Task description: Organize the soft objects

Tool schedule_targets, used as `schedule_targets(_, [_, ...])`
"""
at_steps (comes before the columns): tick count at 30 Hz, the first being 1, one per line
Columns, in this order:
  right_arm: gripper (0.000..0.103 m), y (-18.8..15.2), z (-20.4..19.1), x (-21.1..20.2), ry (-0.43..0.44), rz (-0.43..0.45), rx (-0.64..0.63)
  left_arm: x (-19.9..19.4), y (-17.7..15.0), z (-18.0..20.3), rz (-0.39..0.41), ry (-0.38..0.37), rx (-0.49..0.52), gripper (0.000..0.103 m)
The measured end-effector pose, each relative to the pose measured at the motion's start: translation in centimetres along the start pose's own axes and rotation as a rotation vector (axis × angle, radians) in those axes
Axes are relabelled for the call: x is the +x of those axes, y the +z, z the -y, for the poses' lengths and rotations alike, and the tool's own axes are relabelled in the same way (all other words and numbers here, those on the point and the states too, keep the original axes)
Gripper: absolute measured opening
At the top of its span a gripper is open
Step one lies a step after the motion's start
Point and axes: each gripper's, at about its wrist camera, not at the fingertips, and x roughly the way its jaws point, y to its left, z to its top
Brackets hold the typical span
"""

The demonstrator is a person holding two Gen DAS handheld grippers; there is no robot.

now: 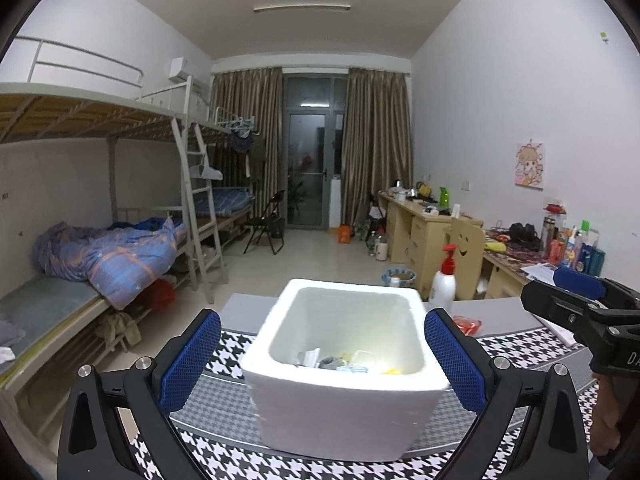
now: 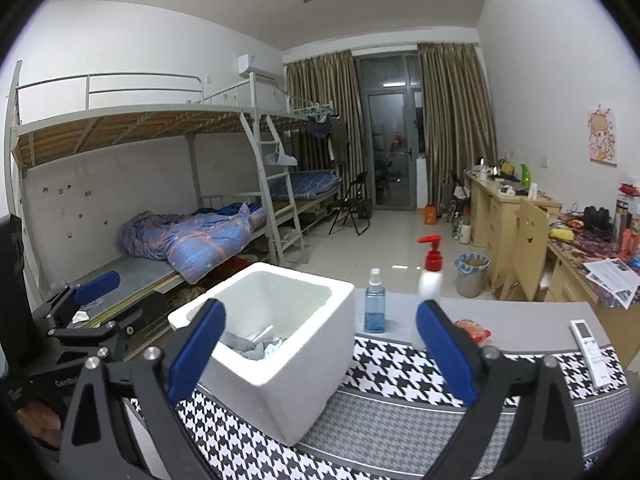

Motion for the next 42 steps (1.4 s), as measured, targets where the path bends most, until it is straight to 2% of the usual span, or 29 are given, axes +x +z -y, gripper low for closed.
schedule_targets(13, [0.102, -2.4, 0.2, -3.7, -0.018, 0.031, -0.020, -2.9, -0.6, 2.3, 0.035, -0.065, 0.028, 0.102])
schedule_targets(23, [0.102, -4.2, 0.0, -5.5, -0.045, 0.037, -0.012, -4.4, -1.8, 2.4, 0.041, -0.097, 0.026, 0.102])
schedule_targets(34, [0.102, -6.6, -0.2, -7.1, -0.075, 0.058, 0.008, -5.8, -3.1, 2.5, 0.055, -0.105, 0.024, 0.102])
schedule_targets(42, [0.102, -7.5, -0.1, -8.2, -0.076, 0.068, 0.020, -6.4, -4.2, 2.9, 0.068, -0.078, 0.043, 0.102])
